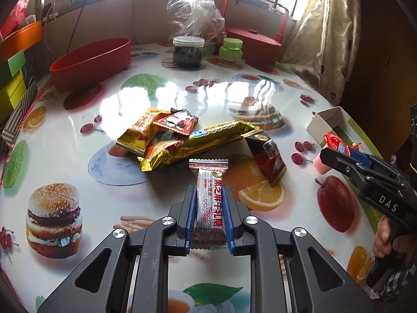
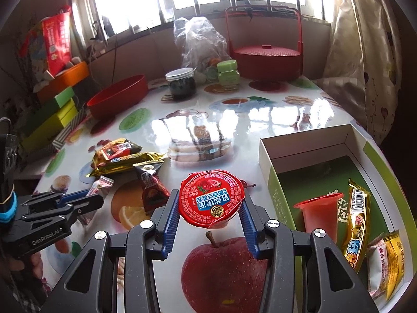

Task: Organize snacks
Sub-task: 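Carry the jelly cup and candy bar over the green box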

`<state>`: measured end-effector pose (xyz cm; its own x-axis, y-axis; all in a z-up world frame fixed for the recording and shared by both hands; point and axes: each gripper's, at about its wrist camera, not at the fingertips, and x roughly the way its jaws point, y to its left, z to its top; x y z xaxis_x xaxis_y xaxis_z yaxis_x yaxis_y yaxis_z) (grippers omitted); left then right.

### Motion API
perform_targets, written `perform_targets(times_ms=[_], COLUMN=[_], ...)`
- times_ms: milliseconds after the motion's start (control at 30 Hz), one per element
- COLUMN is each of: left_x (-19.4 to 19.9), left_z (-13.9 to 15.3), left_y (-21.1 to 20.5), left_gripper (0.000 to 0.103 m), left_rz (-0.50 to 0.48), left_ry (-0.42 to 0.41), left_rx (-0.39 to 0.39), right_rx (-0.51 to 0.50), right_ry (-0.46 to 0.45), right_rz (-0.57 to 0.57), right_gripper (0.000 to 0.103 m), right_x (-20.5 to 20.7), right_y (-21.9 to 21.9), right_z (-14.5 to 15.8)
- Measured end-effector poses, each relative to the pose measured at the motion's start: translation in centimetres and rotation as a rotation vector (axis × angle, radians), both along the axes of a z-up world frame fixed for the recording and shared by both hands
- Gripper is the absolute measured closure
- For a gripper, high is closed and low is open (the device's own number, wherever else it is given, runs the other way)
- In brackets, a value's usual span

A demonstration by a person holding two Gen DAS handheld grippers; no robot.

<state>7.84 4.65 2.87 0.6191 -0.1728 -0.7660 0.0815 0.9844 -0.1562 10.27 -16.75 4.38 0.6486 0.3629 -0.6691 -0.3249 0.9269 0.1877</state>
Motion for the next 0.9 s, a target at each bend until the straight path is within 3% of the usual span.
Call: perform_targets(times_ms=[900], left_x=[-1.0], left_z=[4.6], left_y=[-4.0], left_gripper=[0.083], left_rz=[-0.104], left_ry=[-0.1], left_rx=[-0.014], right_rx=[0.05], right_ry=[-0.07], right_rz=[-0.044], right_gripper=[0.06], right_x=[-2.5], right_y=[-2.7], right_z=[3.4])
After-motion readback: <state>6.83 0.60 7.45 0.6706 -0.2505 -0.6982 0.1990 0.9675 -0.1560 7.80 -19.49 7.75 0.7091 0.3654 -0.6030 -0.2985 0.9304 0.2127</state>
